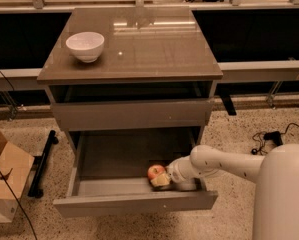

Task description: Pick apple from middle drawer and place on counter

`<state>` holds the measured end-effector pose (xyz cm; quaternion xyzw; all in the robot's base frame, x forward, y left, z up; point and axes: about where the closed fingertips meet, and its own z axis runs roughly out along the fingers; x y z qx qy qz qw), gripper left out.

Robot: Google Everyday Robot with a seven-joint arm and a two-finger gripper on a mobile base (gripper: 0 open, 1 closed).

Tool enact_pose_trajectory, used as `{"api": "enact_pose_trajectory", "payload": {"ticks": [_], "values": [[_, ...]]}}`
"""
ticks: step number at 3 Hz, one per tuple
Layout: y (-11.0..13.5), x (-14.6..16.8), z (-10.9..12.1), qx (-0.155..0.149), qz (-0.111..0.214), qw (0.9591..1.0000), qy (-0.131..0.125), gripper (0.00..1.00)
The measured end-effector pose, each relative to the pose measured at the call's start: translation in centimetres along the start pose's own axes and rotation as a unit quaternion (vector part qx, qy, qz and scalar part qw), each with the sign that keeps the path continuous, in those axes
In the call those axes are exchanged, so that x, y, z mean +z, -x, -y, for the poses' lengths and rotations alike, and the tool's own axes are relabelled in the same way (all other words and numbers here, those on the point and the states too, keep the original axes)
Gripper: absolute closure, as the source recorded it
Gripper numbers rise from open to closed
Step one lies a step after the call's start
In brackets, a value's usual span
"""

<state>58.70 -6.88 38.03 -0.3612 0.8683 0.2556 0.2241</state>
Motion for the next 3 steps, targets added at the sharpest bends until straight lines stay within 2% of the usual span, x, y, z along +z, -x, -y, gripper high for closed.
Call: {"api": "enact_pose_trajectory", "payload": {"ticks": [1,2,3], "values": [[1.1,-0.1,-1.1,0.003,0.015,0.9999,0.002,1.00],[4.3,-6.8,-2.8,-0.030,0.058,0.9978,0.012,1.00],[6.0,-14.5,-4.2,-0.066,0.081,0.9943,0.017,1.00]]}}
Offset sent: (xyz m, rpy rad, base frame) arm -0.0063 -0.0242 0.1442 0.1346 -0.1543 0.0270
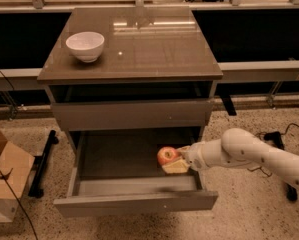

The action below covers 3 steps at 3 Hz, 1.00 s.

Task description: Pick apple from middle drawer and place on counter

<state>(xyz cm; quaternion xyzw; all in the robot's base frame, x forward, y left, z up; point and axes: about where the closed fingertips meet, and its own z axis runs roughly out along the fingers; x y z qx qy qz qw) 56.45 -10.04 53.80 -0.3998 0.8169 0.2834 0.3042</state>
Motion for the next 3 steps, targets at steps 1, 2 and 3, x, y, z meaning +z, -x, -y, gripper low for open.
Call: {"api": "enact_pose_trajectory", "payload": {"ticks": [1,2,3], "values": [[4.4,-9.4,-1.0,-0.039,0.027,0.9988,-0.006,1.00],[10.4,-18.1,-1.4,-0.098,0.024,0.9945,-0.028,1.00],[17.1,-24.0,-0.9,-0.162,0.011,0.9853,-0.053,1.00]]}}
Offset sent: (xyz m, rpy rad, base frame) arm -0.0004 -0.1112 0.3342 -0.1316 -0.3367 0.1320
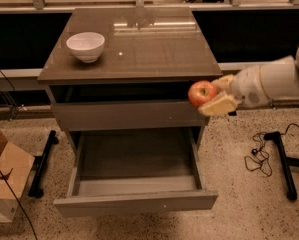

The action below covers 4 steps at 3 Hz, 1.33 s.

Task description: Pick apple from middle drawer and place on counter

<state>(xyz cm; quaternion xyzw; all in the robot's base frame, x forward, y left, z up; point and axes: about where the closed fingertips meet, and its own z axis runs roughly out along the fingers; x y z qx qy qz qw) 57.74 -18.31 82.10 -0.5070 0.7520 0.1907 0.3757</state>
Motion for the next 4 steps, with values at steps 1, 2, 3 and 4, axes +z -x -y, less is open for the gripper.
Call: {"api": "enact_pose_trajectory", "payload": {"ticks": [1,2,3,4], "values": [[6.2,-0.4,4.8,-0.052,-0.026,0.9983,0.004,1.00],[9.9,1.3,8.2,-0.070,-0.025,0.9972,0.010,1.00],[13.0,3.6,11.6,-0.071,0.000,0.9975,0.004,1.00],[15.5,5.7,14.3,-0.065,0.040,0.9970,-0.004,0.91]]}}
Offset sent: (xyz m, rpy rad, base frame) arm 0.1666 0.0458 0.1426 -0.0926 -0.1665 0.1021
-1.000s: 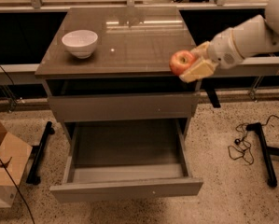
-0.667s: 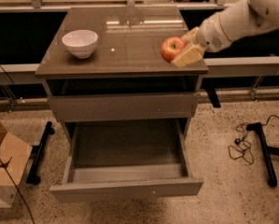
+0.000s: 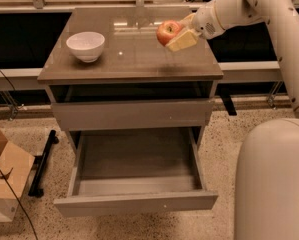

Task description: Pick apple from middle drawer and place on counter

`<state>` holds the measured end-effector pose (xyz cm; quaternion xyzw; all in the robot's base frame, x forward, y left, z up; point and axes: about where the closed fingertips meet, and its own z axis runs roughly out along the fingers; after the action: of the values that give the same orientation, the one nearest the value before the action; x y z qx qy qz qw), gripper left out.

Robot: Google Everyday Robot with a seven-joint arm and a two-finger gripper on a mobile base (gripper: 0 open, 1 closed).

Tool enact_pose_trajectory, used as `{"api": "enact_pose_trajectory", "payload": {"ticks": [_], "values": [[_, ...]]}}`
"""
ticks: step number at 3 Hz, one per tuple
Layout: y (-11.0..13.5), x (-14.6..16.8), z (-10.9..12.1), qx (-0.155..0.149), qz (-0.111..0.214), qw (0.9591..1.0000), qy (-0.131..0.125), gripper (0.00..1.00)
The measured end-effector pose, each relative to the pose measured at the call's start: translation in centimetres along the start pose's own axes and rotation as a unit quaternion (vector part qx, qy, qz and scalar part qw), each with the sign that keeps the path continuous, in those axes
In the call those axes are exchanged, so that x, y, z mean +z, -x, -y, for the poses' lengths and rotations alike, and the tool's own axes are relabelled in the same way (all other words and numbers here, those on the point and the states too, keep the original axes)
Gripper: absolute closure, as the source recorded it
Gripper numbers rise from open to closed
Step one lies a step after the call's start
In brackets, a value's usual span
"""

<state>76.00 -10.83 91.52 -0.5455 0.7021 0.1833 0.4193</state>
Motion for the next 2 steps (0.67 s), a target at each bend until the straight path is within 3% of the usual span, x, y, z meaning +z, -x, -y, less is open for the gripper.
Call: {"api": "enact_pose_trajectory", "payload": {"ticks": [1,2], "values": [[-0.3,4.5,1.7,0.022,0.004,0.9997,0.014,0.65],[-2.9,9.0,2.0,0.060,-0.035,0.9970,0.034,0.34]]}}
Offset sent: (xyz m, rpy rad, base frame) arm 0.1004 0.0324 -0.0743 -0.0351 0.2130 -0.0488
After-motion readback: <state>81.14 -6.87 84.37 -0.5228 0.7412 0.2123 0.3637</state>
